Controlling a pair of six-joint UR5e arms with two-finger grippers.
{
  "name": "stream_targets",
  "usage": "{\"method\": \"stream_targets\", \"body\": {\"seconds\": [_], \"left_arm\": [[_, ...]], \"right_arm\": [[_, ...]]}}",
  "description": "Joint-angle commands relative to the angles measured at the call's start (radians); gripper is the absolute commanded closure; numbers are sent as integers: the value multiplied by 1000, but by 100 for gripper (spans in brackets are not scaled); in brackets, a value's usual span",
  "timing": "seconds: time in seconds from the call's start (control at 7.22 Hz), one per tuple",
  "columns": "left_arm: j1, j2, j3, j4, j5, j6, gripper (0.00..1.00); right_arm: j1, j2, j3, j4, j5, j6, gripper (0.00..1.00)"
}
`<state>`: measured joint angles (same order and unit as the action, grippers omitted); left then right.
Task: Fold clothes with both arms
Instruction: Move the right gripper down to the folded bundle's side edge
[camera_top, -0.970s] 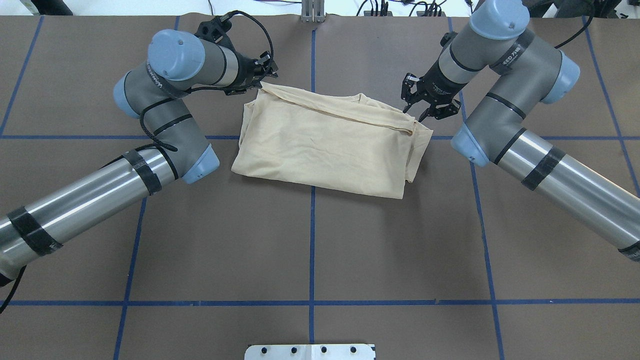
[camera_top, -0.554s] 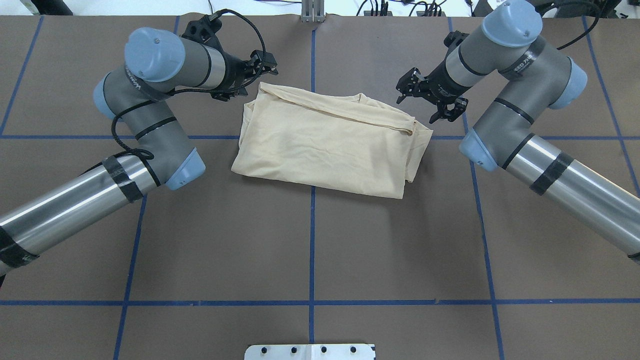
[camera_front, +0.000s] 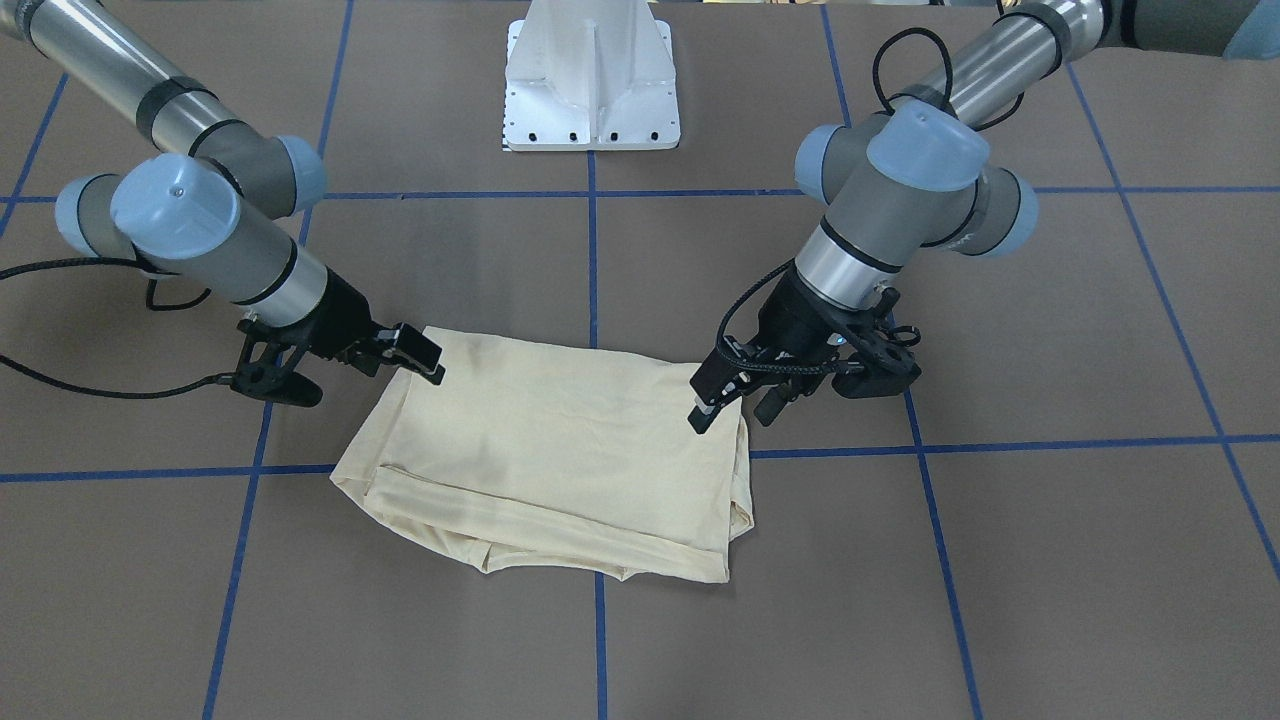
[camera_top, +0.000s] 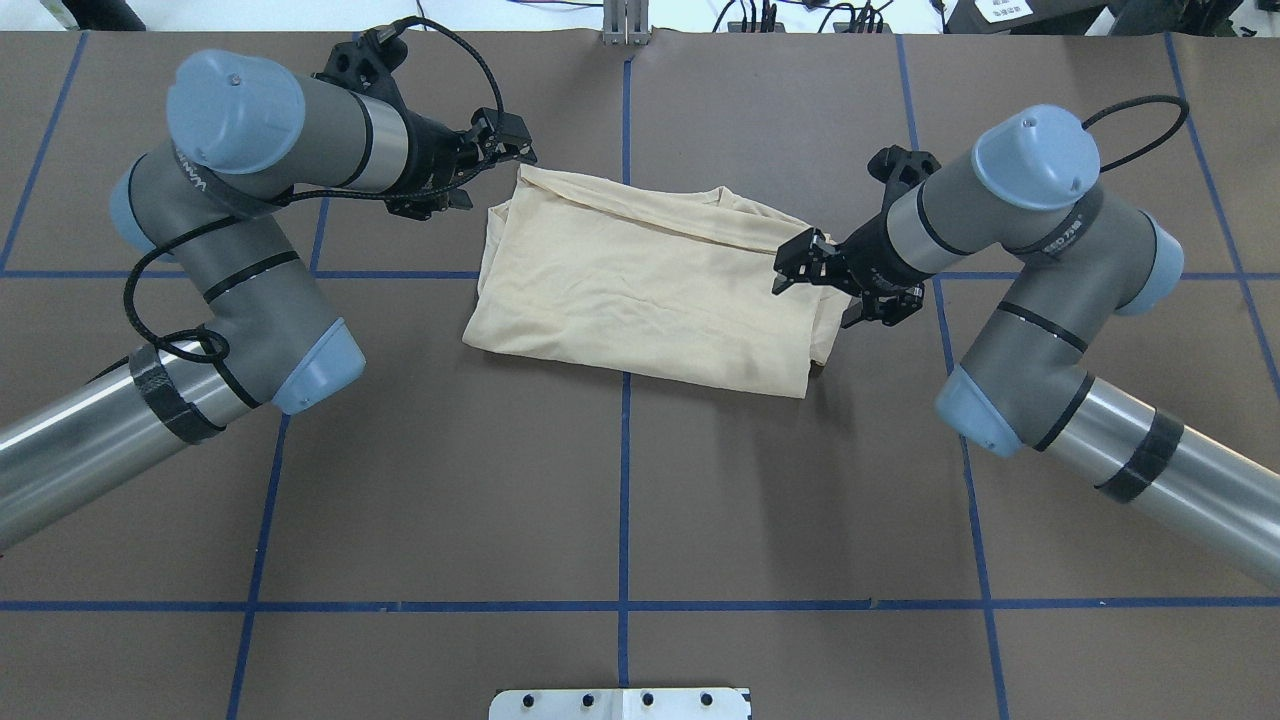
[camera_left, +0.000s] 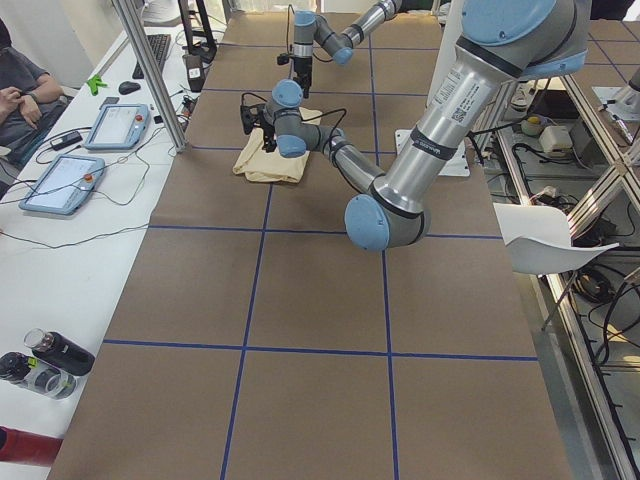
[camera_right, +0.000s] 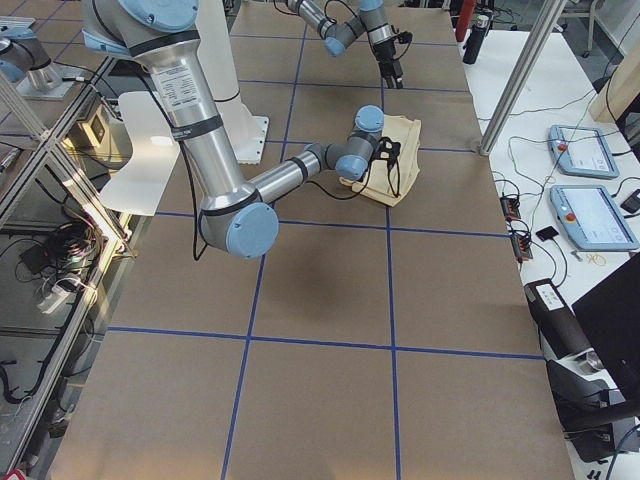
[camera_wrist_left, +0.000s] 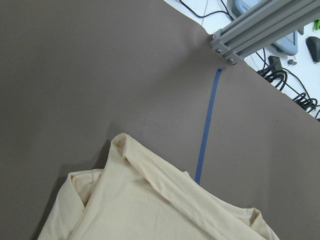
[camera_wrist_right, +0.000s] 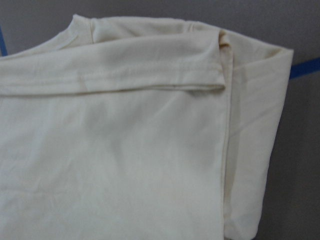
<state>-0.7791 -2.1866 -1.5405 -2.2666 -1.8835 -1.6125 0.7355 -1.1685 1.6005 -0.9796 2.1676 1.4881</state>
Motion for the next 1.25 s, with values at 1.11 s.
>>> {"method": "stream_targets", "body": {"seconds": [1.11], "left_arm": [[9, 8, -81, 81, 0, -20, 0]], "right_arm": [[-113, -5, -11, -65, -101, 9, 2]]}}
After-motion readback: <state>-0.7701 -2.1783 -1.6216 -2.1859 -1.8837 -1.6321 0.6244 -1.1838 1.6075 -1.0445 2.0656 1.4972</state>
